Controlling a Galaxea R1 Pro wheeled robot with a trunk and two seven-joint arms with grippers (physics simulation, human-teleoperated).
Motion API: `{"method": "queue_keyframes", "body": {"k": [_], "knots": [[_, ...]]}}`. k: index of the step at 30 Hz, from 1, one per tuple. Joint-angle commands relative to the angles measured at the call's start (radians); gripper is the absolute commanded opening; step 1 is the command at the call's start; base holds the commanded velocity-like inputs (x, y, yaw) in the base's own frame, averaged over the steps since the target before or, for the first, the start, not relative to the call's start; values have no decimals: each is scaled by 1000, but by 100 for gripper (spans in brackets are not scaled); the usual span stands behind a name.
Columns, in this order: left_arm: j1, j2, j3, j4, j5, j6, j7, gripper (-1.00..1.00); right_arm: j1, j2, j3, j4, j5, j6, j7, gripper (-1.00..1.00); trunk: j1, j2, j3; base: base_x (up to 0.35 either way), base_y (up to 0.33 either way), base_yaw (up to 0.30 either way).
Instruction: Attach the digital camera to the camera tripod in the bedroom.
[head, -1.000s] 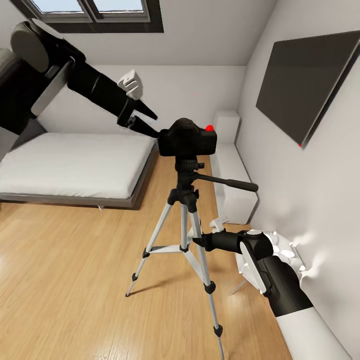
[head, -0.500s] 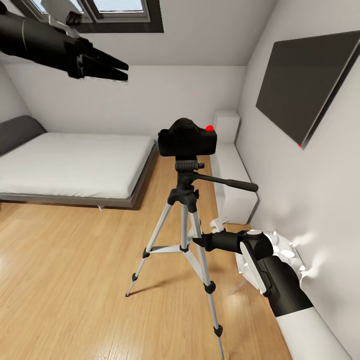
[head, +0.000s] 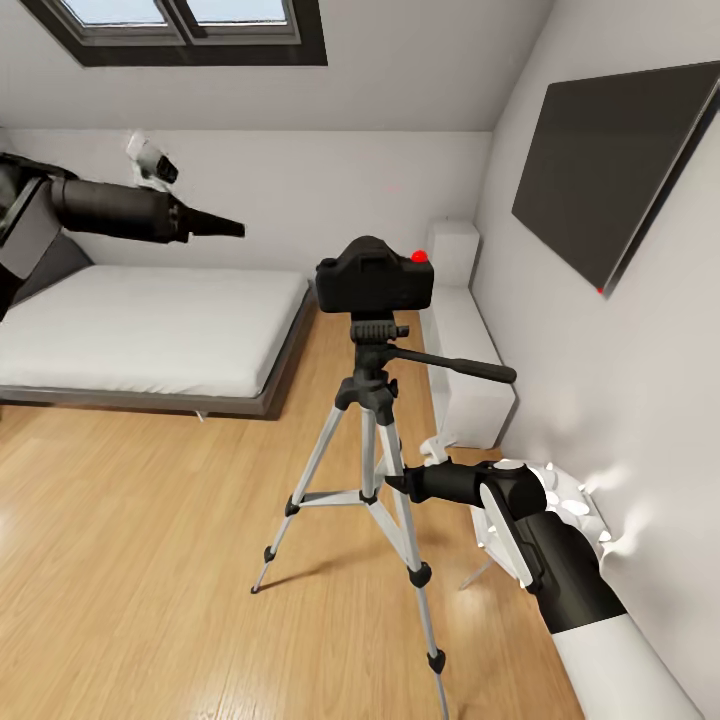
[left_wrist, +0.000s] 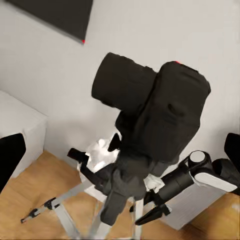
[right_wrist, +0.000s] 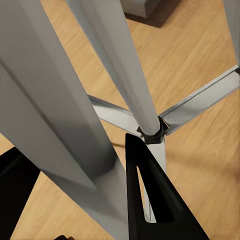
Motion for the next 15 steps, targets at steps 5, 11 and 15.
{"method": "queue_keyframes", "body": {"k": [5, 11, 15], "knots": [[134, 26, -6, 256, 7, 2, 77, 100, 0, -2, 1, 0, 19, 2, 0, -100, 1, -2, -2, 0, 0, 0], [344, 29, 1, 650, 20, -92, 196, 100, 0, -1, 1, 0, 18, 2, 0, -100, 1, -2, -2, 0, 0, 0], [440, 29, 3, 742, 30, -196, 259, 100, 0, -1, 1, 0, 18, 1, -3, -100, 1, -2, -2, 0, 0, 0]]}}
